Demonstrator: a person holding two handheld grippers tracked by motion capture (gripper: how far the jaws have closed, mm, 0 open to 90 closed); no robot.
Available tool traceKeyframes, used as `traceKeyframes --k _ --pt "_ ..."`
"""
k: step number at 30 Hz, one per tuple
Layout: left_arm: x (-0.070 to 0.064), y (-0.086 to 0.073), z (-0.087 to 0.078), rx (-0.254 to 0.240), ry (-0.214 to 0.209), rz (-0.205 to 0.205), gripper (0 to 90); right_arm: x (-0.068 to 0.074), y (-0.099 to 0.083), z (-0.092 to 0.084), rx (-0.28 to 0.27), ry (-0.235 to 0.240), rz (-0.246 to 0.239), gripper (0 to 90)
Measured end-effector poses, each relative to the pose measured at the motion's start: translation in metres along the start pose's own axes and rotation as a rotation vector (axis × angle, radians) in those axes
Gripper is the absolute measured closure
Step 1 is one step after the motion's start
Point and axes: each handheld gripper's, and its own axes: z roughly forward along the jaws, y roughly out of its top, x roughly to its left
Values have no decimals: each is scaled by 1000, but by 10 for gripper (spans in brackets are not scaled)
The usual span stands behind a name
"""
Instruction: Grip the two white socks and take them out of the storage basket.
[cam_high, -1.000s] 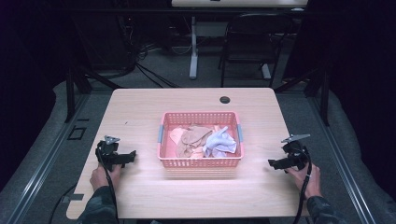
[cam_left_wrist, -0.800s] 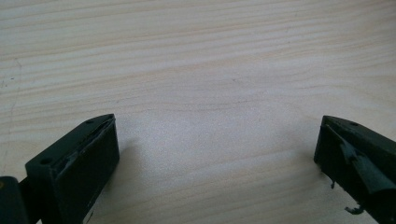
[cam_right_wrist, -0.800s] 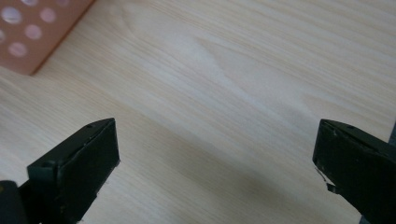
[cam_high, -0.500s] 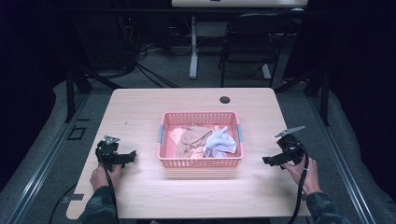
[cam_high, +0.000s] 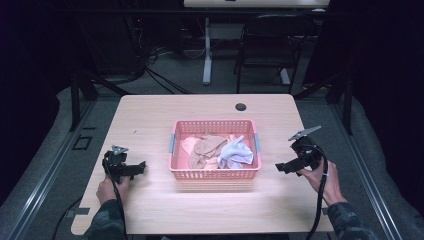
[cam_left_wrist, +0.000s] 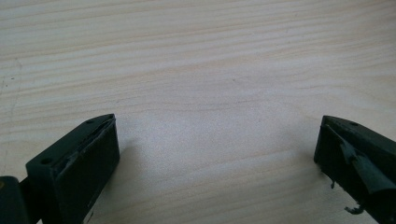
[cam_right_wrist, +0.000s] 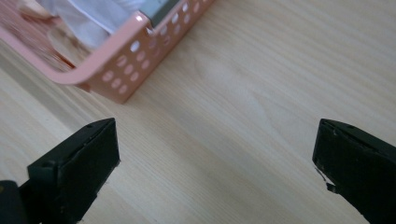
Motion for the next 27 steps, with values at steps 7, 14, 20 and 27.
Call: traceKeyframes --k 7,14,20,27 --pt "0 0 0 3 0 -2 0 10 19 -8 9 11 -46 0" --pt "0 1 0 5 0 2 0 18 42 -12 10 36 -80 0" --pt "0 1 0 4 0 2 0 33 65 -7 7 22 -118 0" --pt "0 1 0 5 -1 1 0 52 90 17 65 47 -180 6"
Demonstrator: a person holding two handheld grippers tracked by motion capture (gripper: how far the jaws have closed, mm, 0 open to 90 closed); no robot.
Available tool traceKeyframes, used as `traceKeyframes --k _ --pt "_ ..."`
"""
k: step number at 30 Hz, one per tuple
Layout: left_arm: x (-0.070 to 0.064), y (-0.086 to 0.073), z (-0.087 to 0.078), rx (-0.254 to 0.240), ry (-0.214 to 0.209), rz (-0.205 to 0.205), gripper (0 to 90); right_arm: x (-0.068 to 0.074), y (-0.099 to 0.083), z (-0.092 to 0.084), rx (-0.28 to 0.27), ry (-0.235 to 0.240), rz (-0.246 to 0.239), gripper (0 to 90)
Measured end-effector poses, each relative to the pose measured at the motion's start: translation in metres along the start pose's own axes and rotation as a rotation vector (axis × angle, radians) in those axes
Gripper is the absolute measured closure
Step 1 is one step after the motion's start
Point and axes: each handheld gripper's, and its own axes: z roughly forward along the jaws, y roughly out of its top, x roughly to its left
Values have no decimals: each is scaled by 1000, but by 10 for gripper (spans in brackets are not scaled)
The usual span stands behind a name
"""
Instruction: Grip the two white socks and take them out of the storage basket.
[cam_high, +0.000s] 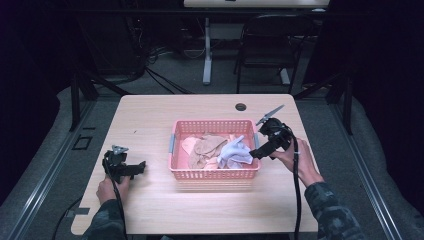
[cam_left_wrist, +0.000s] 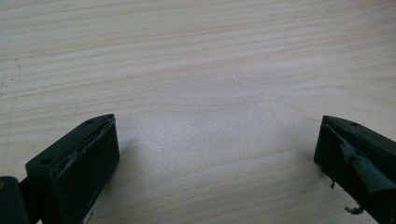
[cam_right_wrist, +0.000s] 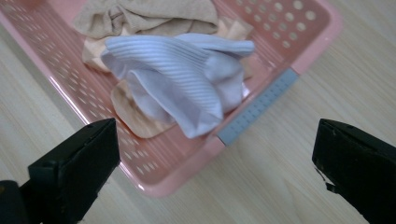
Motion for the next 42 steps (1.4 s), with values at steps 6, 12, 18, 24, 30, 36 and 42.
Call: traceKeyframes --k 6,12,18,24,30,36,42 --pt "0 0 0 1 1 1 0 11 19 31 86 15 -53 58" --pt "0 0 0 0 1 1 0 16 26 51 140 22 -59 96" --pt "0 0 0 0 1 1 0 18 32 64 174 -2 -59 227" --pt "0 0 0 1 1 1 0 15 34 75 221 -45 -45 379" --pt "0 0 0 0 1 1 0 9 32 78 205 -38 -9 597" --pt "0 0 0 0 1 1 0 14 30 78 157 -37 -26 811" --pt "0 0 0 0 1 1 0 16 25 76 121 -27 -32 835"
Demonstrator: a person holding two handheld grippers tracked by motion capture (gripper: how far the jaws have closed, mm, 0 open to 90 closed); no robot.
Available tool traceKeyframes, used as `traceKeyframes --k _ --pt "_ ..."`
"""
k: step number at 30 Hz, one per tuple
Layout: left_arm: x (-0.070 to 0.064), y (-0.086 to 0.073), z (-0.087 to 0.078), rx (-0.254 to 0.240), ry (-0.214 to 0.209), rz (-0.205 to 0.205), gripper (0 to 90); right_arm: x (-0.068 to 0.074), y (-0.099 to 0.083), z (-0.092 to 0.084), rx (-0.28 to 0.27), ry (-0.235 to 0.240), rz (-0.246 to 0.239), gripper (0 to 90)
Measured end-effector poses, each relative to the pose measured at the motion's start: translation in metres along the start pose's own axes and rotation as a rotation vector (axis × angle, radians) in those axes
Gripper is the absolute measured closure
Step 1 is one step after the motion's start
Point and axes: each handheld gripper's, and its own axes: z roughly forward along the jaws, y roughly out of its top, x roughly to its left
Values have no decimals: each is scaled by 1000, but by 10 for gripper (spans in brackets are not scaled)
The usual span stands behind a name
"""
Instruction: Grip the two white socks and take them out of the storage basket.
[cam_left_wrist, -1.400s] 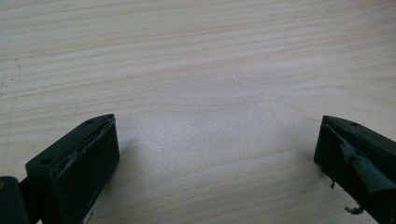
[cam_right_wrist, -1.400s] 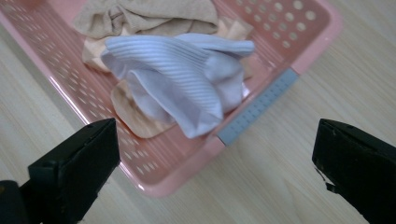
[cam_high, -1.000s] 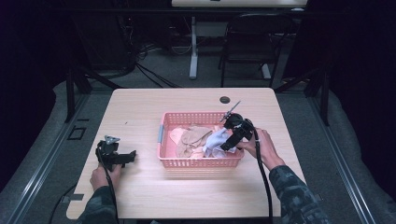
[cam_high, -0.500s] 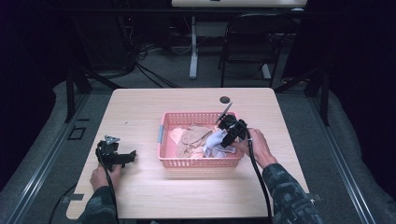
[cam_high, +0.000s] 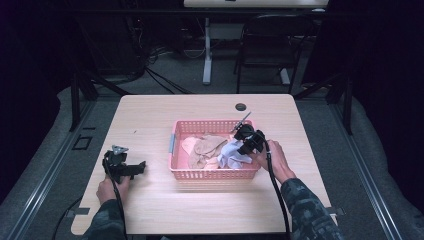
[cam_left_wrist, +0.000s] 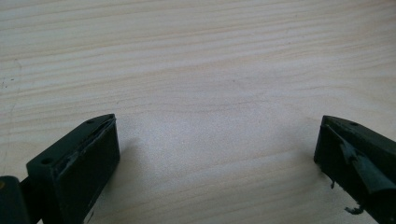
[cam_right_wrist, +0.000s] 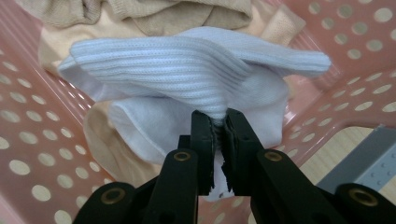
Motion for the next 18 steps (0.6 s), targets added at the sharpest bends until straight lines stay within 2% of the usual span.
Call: traceKeyframes --k 4,7,8,17,18 --pt "0 0 0 0 0 -1 0 -2 -5 -11 -36 11 4 838" --pt "0 0 0 0 0 0 0 -3 -7 -18 -41 13 -4 837" --pt "0 0 0 0 0 -1 0 -3 -8 -20 -58 22 10 838" --pt "0 0 0 0 0 0 0 -6 -5 -47 -116 23 19 837" --pt "0 0 0 0 0 0 0 -6 -4 -52 -128 35 23 837"
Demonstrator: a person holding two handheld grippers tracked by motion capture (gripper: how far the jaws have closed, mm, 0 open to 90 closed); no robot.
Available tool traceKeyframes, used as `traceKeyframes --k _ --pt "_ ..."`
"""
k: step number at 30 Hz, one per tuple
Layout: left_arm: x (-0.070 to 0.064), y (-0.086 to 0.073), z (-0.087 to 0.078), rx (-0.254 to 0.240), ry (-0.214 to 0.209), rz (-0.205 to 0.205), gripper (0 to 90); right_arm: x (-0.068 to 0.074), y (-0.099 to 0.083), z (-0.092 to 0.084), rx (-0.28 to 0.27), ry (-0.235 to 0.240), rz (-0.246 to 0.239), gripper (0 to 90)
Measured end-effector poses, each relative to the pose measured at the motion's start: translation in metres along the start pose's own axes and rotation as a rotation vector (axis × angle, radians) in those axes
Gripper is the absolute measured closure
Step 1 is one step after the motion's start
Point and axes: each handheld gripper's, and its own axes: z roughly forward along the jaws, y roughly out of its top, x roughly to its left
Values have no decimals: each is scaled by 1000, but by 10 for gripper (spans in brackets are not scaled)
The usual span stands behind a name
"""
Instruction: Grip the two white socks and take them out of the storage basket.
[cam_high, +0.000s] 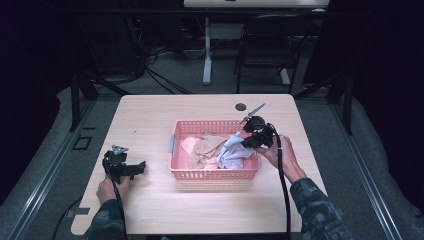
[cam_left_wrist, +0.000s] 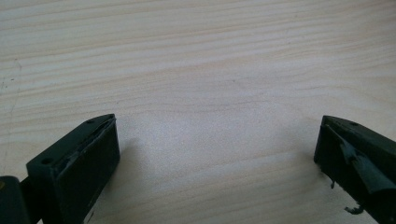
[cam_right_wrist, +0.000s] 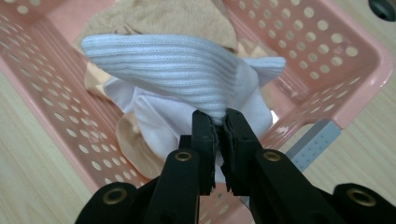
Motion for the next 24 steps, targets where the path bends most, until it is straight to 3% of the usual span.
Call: traceKeyframes --k 24 --pt "0 0 0 0 0 0 0 10 34 -63 -135 -29 -42 837"
